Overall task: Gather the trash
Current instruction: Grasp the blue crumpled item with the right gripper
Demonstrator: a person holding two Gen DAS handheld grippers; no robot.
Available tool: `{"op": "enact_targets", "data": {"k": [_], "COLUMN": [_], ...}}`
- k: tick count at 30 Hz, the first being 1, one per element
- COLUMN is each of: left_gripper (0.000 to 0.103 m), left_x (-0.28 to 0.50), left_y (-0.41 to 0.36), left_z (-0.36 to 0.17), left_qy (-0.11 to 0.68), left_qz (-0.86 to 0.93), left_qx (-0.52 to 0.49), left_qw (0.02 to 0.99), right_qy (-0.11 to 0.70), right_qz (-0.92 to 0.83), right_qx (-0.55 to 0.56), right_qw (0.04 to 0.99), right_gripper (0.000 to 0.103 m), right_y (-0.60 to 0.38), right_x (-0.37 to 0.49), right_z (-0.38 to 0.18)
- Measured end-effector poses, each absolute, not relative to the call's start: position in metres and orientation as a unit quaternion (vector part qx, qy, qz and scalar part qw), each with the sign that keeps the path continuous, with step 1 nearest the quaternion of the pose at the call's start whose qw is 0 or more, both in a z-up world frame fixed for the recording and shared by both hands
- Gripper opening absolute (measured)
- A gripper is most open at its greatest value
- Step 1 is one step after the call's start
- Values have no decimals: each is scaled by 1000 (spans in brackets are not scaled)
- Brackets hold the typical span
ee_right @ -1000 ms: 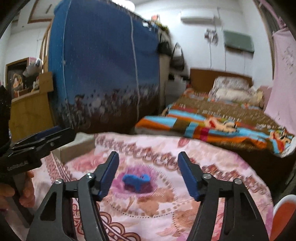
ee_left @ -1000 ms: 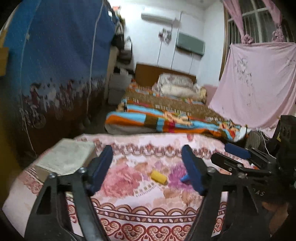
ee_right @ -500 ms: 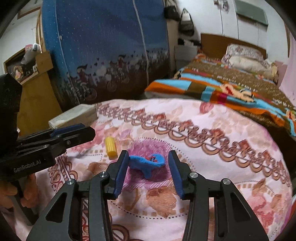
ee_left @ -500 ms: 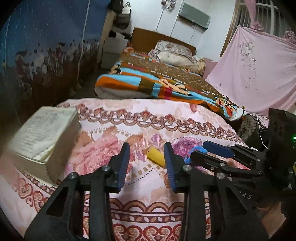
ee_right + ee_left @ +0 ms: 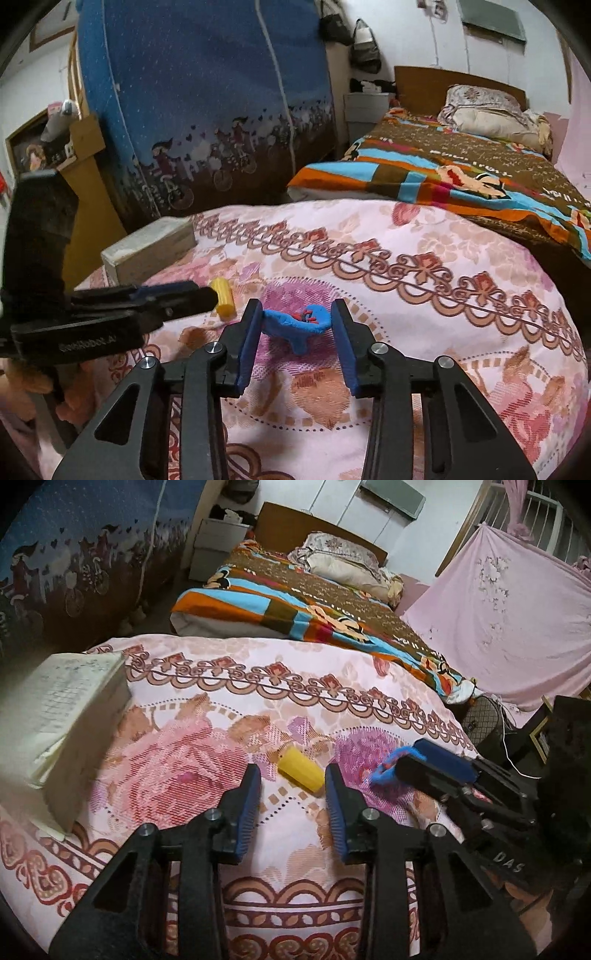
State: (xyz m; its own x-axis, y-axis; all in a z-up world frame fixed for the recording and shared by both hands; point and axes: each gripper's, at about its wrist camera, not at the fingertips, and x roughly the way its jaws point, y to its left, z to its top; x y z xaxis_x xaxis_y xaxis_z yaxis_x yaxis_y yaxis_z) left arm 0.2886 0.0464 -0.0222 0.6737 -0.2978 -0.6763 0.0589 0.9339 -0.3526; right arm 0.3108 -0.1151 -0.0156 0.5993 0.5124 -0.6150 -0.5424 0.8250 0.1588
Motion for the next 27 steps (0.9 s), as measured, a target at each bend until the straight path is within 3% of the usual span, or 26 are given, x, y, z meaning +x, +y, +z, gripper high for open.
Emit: {"op": "enact_targets", "data": {"k": [9,14,27], "left_gripper": [18,2,1], "left_x": [295,296,293], "left_y": [27,22,25], "left_z": [-22,-22,-22], "left_qy": [408,416,411], "left_qz": [-89,-71,-70], "left_qx": [-120,-96,-102], "left_qw": [901,901,903], "right_qy": [316,314,311], "right_qz": [277,271,262], "right_qx": [0,11,29], "right_qw": [907,910,913], "right_gripper": [36,36,36], "right_y": [-127,-131,-141], "right_x": [306,307,304], "right_z": [-8,-8,-8]}}
